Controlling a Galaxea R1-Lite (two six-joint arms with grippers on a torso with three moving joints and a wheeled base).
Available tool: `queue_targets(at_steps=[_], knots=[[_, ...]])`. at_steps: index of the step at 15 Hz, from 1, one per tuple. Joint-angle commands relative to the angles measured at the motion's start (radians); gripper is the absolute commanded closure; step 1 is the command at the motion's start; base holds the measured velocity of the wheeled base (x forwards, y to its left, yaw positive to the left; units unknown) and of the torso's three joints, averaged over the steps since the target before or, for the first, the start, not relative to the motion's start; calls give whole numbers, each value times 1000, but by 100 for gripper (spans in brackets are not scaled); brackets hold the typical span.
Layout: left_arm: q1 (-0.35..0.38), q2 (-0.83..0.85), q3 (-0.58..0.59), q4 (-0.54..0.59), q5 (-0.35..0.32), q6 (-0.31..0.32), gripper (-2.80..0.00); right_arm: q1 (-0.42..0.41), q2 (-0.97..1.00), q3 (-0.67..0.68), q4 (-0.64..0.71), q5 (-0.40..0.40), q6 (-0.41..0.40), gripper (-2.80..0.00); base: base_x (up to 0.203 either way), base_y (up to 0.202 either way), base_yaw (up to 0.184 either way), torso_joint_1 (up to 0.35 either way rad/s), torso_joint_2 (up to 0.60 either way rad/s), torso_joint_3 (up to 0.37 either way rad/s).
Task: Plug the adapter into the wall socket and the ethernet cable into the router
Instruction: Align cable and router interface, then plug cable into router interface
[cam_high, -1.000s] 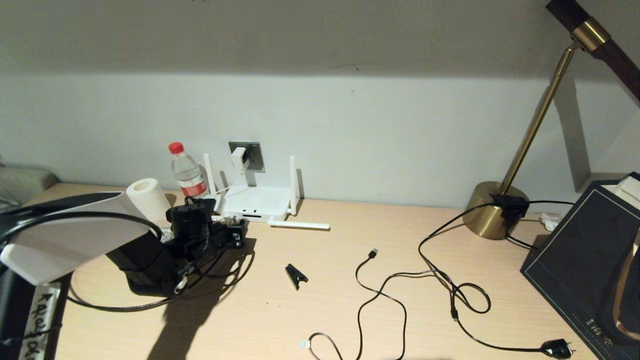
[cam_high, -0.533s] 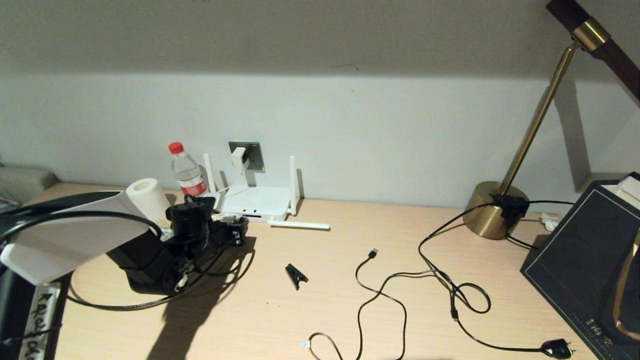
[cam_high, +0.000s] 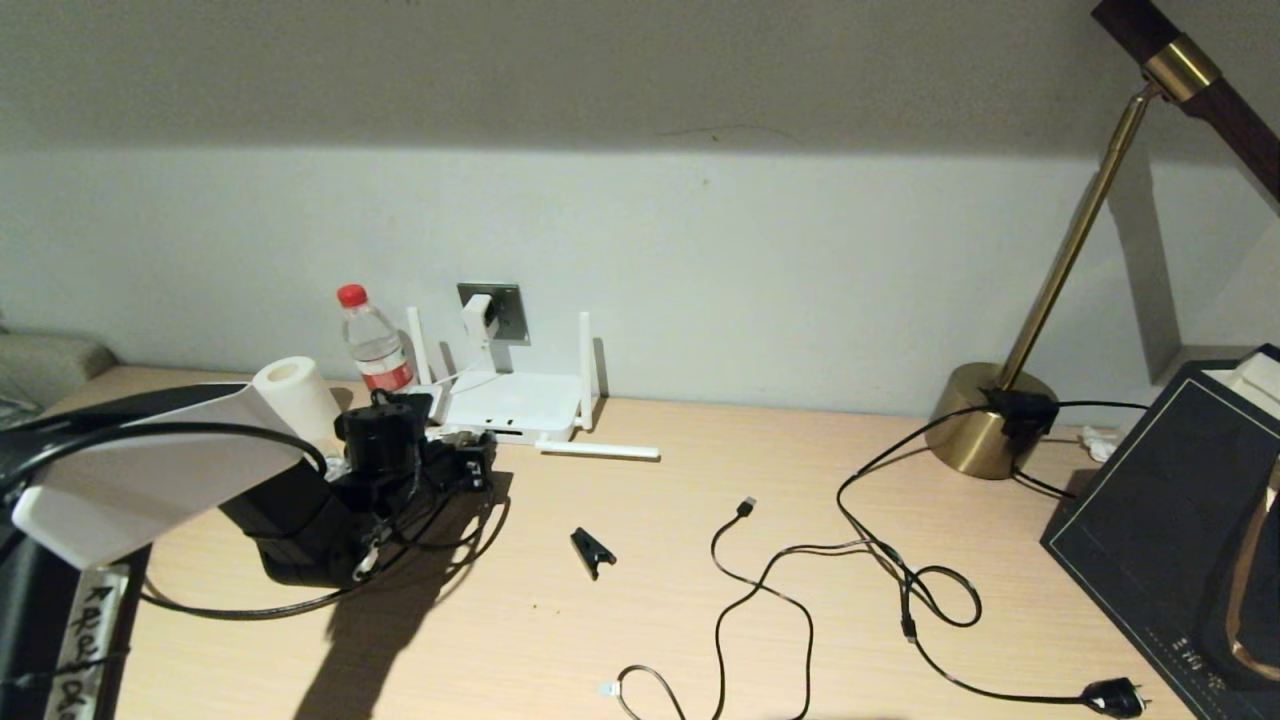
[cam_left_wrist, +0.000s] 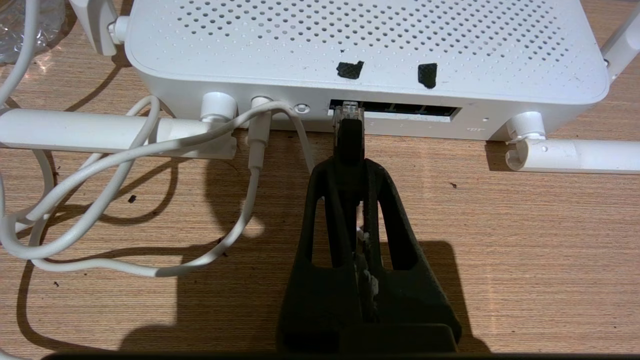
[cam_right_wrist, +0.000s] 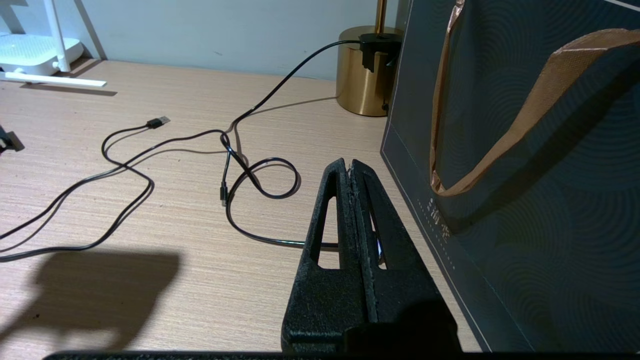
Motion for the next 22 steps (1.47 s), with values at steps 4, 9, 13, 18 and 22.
queue_targets(at_steps=[4, 9, 13, 18, 22], knots=[[0, 3, -6, -4, 0, 0, 0, 0, 2, 29, -1, 0, -1, 0, 0, 0, 0, 0, 0, 0], [0, 9, -9, -4, 0, 0, 0, 0, 2, 29, -1, 0, -1, 0, 0, 0, 0, 0, 0, 0], [0, 8, -13, -4, 0, 0, 0, 0, 2, 29, -1, 0, -1, 0, 0, 0, 0, 0, 0, 0], [0, 8, -16, -4, 4, 0, 0, 0, 2, 29, -1, 0, -1, 0, 0, 0, 0, 0, 0, 0], [0, 8, -19, -4, 4, 0, 0, 0, 2, 29, -1, 0, -1, 0, 0, 0, 0, 0, 0, 0]])
